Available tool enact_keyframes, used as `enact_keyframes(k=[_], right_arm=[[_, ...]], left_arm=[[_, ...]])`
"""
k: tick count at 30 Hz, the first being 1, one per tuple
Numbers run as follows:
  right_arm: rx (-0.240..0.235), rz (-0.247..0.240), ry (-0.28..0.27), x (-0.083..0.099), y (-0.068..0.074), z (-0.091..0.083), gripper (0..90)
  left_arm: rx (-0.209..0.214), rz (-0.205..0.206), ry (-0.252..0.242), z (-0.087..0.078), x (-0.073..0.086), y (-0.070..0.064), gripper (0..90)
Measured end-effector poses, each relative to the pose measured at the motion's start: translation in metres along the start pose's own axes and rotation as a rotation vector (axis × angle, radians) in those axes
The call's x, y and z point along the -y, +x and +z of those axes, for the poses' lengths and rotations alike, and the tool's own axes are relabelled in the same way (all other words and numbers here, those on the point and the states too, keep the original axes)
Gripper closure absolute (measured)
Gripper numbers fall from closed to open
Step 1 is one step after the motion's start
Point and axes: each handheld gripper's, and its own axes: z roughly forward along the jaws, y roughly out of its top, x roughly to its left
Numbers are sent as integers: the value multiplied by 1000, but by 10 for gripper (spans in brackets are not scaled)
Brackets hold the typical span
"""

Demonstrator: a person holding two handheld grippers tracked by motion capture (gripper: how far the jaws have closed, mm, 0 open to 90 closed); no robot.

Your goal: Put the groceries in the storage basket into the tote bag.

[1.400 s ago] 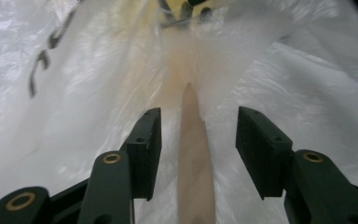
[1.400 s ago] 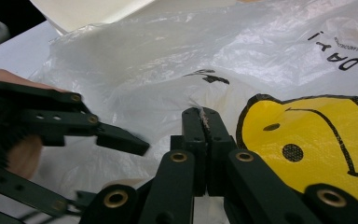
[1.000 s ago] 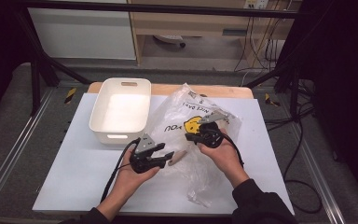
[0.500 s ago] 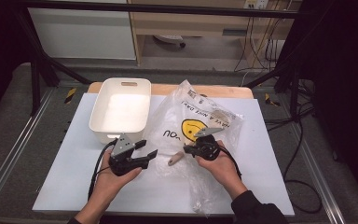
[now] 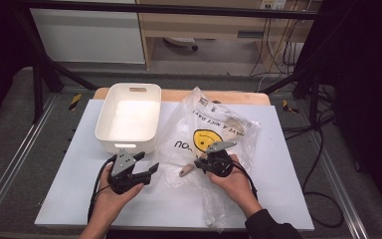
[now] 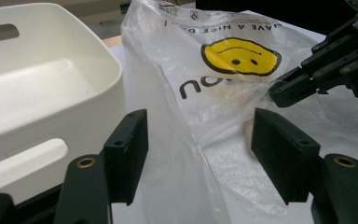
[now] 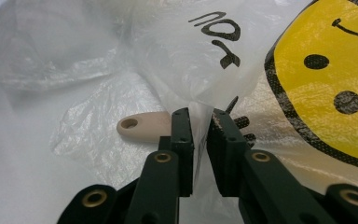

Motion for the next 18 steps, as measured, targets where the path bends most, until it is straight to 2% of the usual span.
enact_keyframes(k=[3,8,13,18], right_arm=[[9,-1,-10,1,1,0,697],[30,3,-27,0,4,-7,455],[87,4,-75,-1,6,-18,223],[141,9,-128,-2,5,-35,119]], left_arm=[[-10,4,3,0,2,-1,319],[-27,3,2,-1,5,0,276],[-42,-2,1,-1,6,3,252],[-56,-6,-2,-2,6,4,249]])
